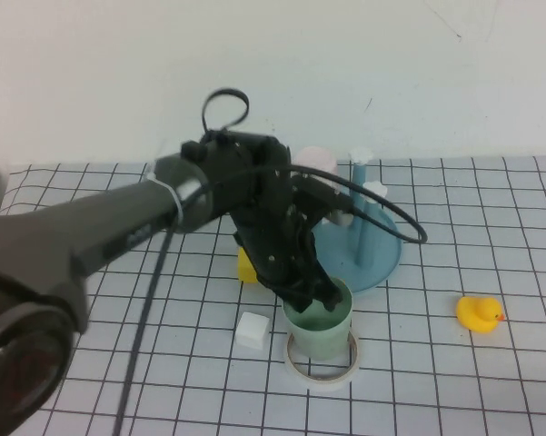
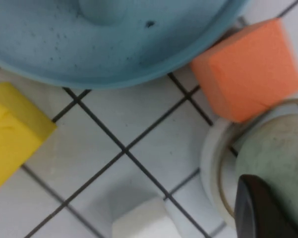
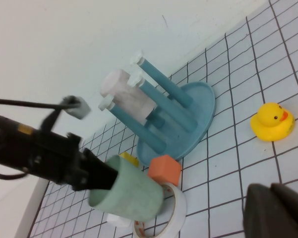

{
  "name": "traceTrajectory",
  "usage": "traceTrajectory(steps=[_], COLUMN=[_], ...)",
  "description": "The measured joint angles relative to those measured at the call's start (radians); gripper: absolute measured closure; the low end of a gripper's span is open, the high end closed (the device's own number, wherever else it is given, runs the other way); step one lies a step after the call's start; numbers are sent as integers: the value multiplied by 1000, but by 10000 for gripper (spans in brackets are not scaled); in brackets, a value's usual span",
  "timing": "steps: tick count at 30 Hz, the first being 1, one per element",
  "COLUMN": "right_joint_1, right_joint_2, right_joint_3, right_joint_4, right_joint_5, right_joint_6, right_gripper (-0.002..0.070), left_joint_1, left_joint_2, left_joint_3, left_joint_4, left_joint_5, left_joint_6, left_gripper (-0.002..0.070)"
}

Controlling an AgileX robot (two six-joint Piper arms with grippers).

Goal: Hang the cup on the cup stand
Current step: Pick up the cup from the table, then adjust the cup with two arms

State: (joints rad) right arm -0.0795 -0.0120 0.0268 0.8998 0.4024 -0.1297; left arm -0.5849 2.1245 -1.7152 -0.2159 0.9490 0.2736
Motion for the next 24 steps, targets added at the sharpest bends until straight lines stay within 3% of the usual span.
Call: traceTrajectory(steps=[6, 12, 24], right_joint_1=[0, 0, 0], right_joint_2=[0, 0, 0], right_joint_3=[0, 0, 0], right_joint_4=[0, 0, 18], right_joint_5=[0, 0, 57], right_joint_6=[-4, -6, -10], right_gripper=[678, 678, 678], left_joint_1=[0, 0, 0], left_joint_2=[-180, -465, -1030], left_joint_3=[57, 308, 922], left_joint_4=[2, 6, 2], left_joint_5=[-8, -133, -662], left_joint_6=[41, 56, 60], left_gripper=[664, 664, 664])
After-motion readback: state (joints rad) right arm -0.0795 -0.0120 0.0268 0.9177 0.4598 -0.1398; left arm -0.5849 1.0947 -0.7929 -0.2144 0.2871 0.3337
